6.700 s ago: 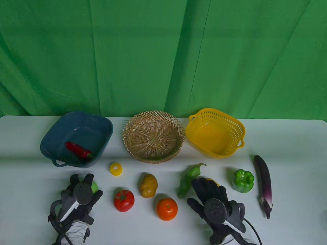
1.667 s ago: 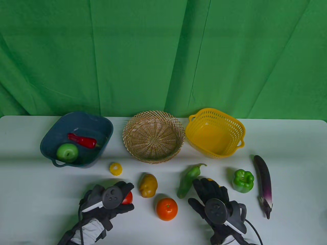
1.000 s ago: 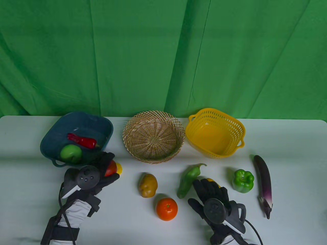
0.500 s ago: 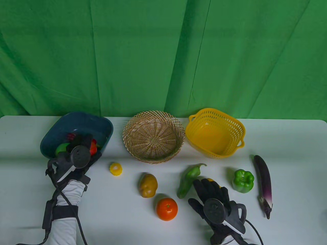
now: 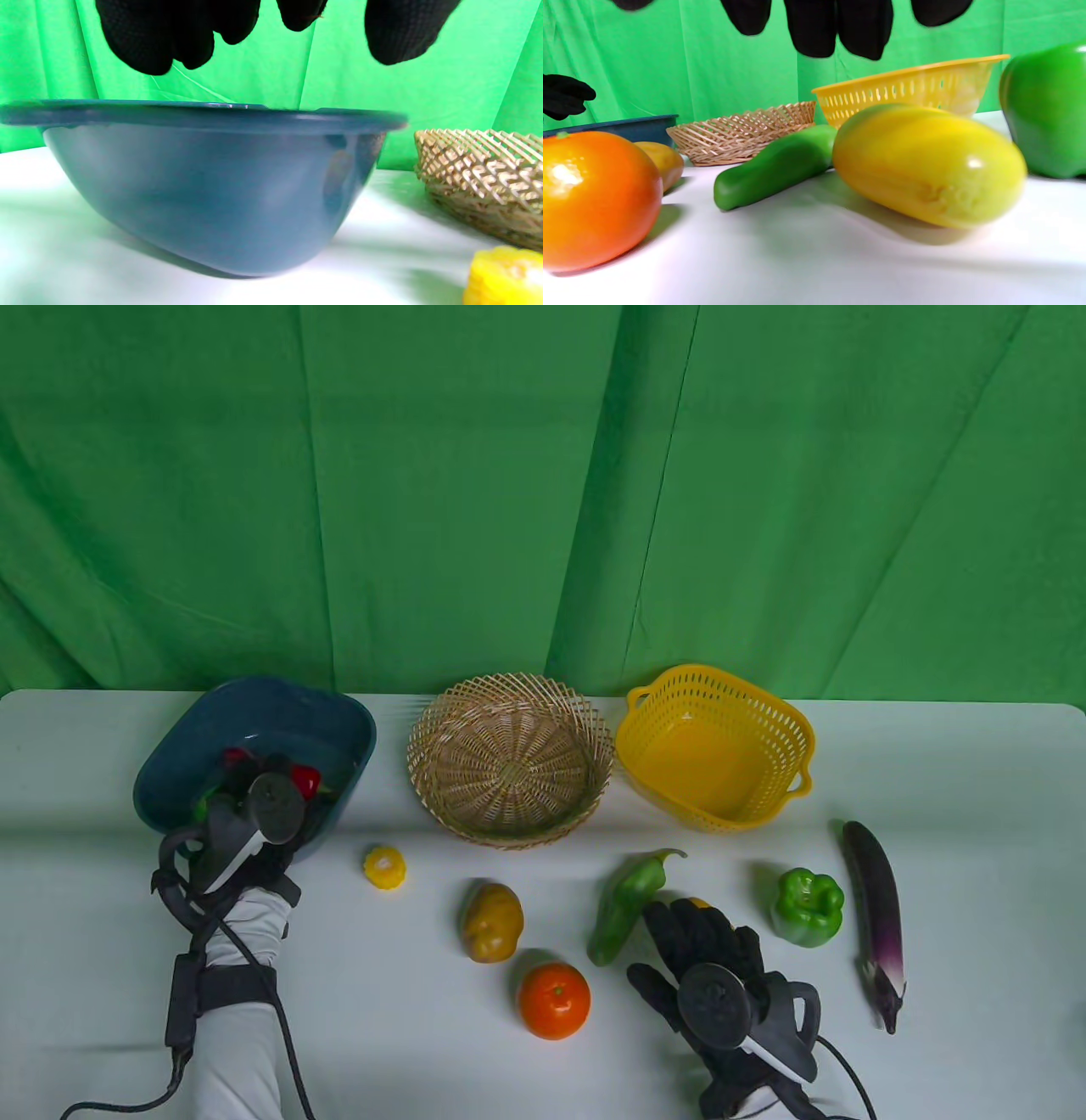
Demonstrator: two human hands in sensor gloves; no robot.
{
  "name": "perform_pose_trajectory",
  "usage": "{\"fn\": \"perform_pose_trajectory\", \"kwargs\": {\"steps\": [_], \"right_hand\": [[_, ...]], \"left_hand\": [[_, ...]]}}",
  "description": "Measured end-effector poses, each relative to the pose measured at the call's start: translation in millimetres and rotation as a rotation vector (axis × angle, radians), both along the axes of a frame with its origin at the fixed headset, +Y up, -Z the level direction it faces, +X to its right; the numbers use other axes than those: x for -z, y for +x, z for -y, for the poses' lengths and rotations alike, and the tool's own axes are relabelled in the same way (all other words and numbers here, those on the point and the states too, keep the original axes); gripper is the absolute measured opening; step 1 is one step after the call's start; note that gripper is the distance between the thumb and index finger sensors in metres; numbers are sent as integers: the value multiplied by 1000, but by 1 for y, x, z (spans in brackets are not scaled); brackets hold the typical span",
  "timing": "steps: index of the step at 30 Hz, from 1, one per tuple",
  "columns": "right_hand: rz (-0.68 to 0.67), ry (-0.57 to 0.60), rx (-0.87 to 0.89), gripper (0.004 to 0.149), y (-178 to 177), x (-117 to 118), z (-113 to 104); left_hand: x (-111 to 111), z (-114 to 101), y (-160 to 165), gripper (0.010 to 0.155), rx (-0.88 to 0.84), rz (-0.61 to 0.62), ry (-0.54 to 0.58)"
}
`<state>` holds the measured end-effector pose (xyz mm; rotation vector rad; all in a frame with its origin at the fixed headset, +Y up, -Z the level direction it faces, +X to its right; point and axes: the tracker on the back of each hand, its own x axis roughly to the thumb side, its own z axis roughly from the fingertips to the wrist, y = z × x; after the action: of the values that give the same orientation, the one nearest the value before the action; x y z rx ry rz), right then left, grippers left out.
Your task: Place 10 objects into 3 containers, with green background
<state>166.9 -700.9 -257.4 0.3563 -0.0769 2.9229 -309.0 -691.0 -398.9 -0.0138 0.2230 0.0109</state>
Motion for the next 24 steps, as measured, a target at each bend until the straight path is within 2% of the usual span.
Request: {"fn": "perform_pose_trajectory", "kwargs": {"steps": [9, 17, 24], "right_hand": [[-5, 3, 2, 72, 0, 0, 0], [-6, 4, 7, 72, 0, 1, 1], [-8, 10, 11, 72, 0, 0, 0]], "left_hand": [[-5, -11, 8, 73, -24, 65, 47], [-14, -27, 28, 71, -77, 214, 148], [-22, -28, 53, 70, -131, 349, 204]]}}
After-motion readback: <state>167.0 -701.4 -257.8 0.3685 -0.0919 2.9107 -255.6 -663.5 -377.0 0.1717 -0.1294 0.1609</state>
